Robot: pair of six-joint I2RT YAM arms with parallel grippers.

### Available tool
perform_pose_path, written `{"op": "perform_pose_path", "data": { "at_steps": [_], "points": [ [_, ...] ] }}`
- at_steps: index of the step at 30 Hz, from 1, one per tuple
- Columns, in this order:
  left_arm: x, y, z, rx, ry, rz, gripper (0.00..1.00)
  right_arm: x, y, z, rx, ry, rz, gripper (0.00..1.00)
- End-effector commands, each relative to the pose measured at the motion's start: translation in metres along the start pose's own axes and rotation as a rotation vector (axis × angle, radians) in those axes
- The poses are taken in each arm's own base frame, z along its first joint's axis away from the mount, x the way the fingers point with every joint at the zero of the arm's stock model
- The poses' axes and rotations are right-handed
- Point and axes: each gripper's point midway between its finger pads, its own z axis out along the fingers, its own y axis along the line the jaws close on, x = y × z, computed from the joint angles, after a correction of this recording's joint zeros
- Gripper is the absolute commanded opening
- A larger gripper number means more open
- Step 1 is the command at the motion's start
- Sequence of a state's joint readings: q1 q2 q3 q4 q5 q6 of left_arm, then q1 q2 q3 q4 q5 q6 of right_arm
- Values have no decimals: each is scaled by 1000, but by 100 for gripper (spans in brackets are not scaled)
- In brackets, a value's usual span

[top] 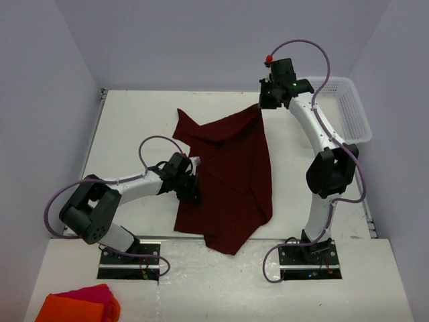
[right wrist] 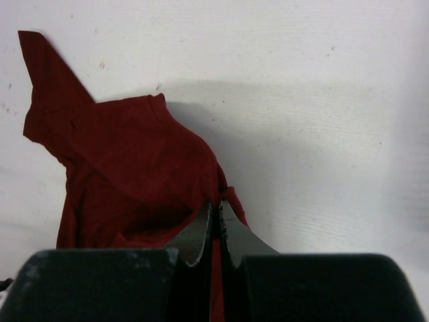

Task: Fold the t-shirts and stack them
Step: Flatten out the tshirt

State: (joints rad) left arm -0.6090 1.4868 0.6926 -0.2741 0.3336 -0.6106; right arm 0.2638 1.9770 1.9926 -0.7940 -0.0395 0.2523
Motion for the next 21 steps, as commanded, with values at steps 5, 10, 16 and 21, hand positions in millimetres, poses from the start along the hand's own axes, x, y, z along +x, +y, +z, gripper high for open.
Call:
{"op": "perform_pose_path", "data": {
  "at_steps": [5,10,16,21],
  "points": [
    [15,18,28,-41,64,-81,0,-35,-1,-46,-5,-136,-8,0],
    [10,46,31,-77,74,-208,0,-37,-16,-48,27,-141,3,0],
    [-23,96,15,-151,-4,-329,0,-27,-29,-45,52,-125,15,0],
    [-57,108,5,-201,-41,-364,0,-19,-26,-39,22,-112,22,0]
  ]
}}
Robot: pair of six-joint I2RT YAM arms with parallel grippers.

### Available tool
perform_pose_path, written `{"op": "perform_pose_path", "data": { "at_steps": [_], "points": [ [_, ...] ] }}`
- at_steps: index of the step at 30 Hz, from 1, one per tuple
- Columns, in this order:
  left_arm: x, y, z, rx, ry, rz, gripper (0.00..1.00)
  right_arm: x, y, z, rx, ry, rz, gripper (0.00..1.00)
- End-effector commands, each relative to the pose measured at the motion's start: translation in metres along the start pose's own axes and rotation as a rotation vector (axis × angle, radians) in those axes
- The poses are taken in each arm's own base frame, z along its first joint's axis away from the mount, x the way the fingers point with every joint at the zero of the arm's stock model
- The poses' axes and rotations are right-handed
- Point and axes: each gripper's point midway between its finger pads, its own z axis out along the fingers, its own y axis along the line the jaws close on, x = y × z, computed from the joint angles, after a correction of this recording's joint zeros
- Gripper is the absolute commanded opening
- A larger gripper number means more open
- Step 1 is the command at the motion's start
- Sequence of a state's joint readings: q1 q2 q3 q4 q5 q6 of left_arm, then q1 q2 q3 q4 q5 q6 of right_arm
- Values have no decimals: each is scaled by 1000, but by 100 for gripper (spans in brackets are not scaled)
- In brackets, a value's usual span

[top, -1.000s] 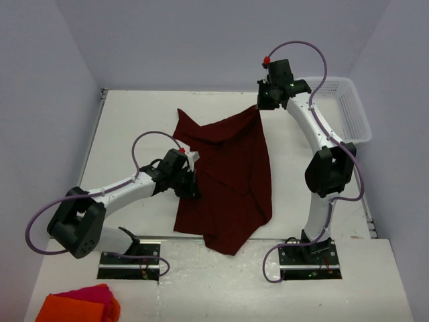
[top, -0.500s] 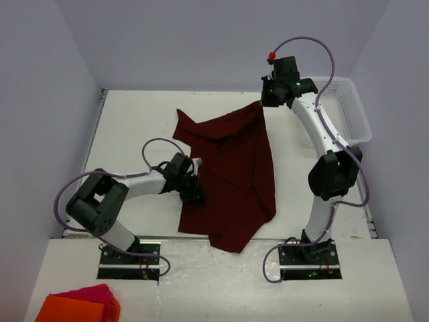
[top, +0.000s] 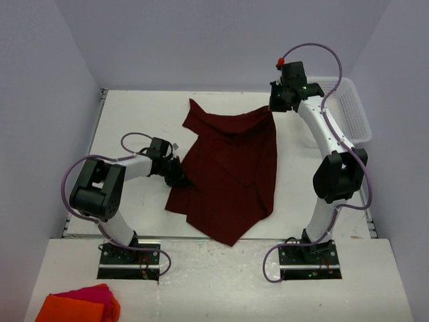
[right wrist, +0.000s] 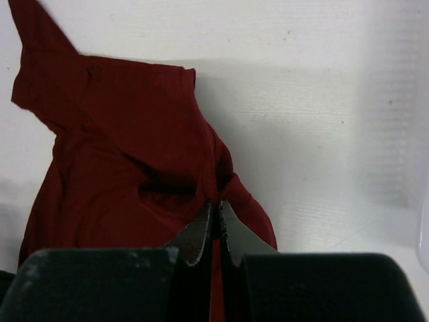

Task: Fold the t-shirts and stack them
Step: Flatten out the tshirt

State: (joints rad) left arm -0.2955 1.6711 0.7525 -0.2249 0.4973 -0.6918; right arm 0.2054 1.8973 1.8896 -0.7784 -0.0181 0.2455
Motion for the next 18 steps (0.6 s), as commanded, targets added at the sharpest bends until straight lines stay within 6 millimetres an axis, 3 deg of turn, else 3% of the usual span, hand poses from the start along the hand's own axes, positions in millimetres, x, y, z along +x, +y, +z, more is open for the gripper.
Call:
{"op": "perform_pose_path", "data": {
  "at_steps": [1,5,12,15,18],
  "points": [
    [-27,50,-1,-259,-74,4,0,-20,8,-23,-43,-96,-10,0],
    [-55,44,-6,-285,-127,10,0,-12,6,-17,-40,-82,-11,0],
    [-89,62,-16,-283,-172,-116,0,1,7,-13,-54,-59,18,0],
    [-99,65,-21,-276,-178,-134,0,10,5,-13,-53,-48,29,0],
    [-105,60,-28,-269,-205,-108,0,33,-1,-4,-39,1,34,0]
  ]
}}
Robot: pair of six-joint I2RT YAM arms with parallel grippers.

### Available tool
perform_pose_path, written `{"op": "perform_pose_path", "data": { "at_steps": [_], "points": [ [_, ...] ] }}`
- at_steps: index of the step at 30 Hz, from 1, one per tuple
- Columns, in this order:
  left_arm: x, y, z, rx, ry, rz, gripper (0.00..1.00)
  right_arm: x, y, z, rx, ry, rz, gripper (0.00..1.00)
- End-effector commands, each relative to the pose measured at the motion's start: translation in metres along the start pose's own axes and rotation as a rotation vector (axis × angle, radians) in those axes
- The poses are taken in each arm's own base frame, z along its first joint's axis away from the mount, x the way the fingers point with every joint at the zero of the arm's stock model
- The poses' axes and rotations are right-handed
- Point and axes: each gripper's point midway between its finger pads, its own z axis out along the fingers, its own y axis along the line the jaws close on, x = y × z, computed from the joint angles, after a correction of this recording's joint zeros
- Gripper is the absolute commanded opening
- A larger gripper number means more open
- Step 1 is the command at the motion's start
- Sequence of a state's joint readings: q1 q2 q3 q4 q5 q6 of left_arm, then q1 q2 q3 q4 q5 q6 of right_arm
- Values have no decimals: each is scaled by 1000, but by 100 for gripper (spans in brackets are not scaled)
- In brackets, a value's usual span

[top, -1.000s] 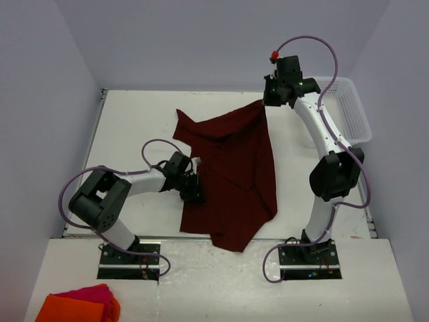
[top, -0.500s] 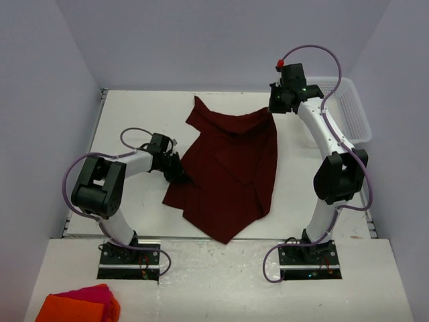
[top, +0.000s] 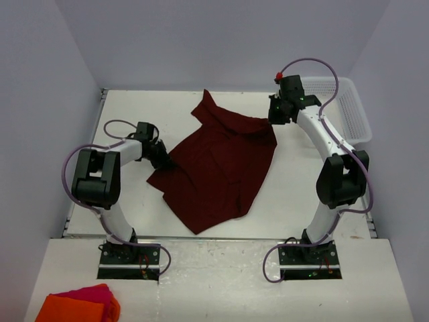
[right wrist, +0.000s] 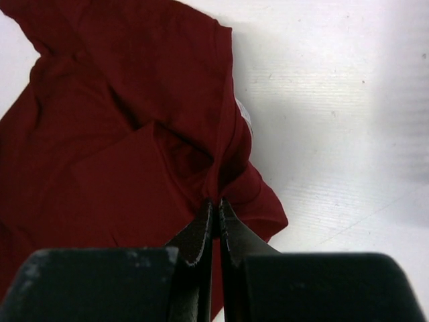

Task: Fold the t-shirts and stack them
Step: Flatten out the tshirt

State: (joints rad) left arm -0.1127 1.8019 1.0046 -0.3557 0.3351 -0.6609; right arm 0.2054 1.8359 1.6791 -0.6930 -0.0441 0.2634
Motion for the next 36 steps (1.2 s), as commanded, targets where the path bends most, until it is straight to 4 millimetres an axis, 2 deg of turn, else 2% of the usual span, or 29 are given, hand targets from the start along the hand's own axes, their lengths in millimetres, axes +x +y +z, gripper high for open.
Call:
{"op": "perform_pose_path", "data": {
  "at_steps": [1,3,4,8,10,14,16,20,21,25,27,28,34,36],
  "points": [
    [-7,23,-2,-108,-37,35,0,-6,5,-16,-28,-56,14,0],
    [-14,20,-12,-114,-75,61,0,3,2,-10,-23,-40,15,0],
    [-16,19,-15,-111,-88,73,0,13,-1,-4,-13,-16,15,0],
    [-28,-2,-41,-41,-188,134,0,25,-14,4,42,-7,16,0],
    [-35,-6,-56,-42,-238,155,0,23,-24,5,97,-8,15,0],
    [-51,-11,-82,-79,-324,191,1,17,-30,-5,140,-26,11,0],
    [-55,-4,-92,-139,-350,187,1,12,-34,-11,166,-38,15,0],
    [-55,1,-101,-172,-364,194,1,20,-34,-23,173,-25,29,0],
    [-53,-1,-100,-156,-359,198,1,32,-37,-21,176,-5,35,0],
    [-45,-8,-99,-101,-338,211,0,57,-24,-33,115,-5,48,0],
    [-44,-10,-98,-85,-332,217,0,75,-11,-43,95,0,21,0],
    [-44,-12,-99,-80,-333,222,0,84,4,-47,71,-3,0,0],
    [-41,-13,-103,-68,-338,228,0,137,57,-79,-39,4,-35,0],
    [-38,-11,-103,-71,-331,228,0,151,58,-84,-25,5,-38,0]
  ]
}}
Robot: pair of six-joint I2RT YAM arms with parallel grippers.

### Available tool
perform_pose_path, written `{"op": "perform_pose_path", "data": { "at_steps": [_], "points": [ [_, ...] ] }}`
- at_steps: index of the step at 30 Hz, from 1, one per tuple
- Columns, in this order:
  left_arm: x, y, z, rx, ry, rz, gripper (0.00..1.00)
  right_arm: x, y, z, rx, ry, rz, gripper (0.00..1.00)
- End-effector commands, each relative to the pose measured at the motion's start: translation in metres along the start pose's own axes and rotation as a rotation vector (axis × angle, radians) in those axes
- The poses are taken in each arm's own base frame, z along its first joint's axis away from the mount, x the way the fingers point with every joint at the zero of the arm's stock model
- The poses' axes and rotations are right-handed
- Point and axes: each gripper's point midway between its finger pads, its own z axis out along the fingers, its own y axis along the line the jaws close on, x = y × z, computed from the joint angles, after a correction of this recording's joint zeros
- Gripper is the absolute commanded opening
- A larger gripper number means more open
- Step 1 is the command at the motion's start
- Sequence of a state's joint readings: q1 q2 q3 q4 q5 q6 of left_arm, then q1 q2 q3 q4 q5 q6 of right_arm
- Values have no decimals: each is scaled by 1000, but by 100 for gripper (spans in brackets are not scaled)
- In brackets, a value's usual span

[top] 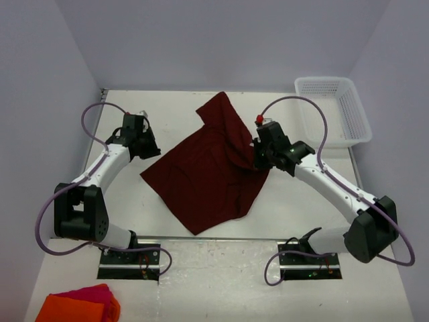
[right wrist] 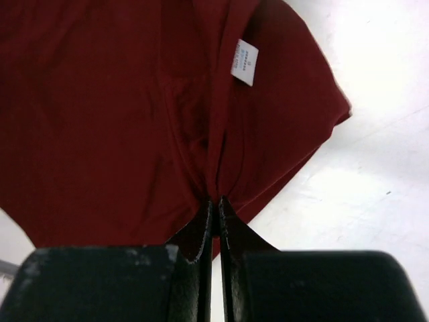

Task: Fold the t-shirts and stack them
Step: Flatten out the tshirt

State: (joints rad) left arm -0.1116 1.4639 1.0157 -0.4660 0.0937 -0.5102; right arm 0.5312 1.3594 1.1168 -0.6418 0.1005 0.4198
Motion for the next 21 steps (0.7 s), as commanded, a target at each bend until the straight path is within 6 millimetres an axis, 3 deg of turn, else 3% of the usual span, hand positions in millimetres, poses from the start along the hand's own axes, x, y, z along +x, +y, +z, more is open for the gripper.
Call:
{"op": "perform_pose_path", "data": {
  "at_steps": [1,6,11,15,21],
  "points": [
    [4,3,-8,11,-2,26,0,11,9,-18,13,-47,59,0],
    [16,5,-4,22,30,36,0,47,5,-22,51,-17,52,0],
    [35,-9,9,80,114,67,0,77,6,-19,48,33,50,0],
    [57,-2,22,52,178,10,0,100,24,-28,10,51,41,0],
    [80,6,44,-29,256,16,0,117,48,-47,-42,57,13,0]
  ]
}}
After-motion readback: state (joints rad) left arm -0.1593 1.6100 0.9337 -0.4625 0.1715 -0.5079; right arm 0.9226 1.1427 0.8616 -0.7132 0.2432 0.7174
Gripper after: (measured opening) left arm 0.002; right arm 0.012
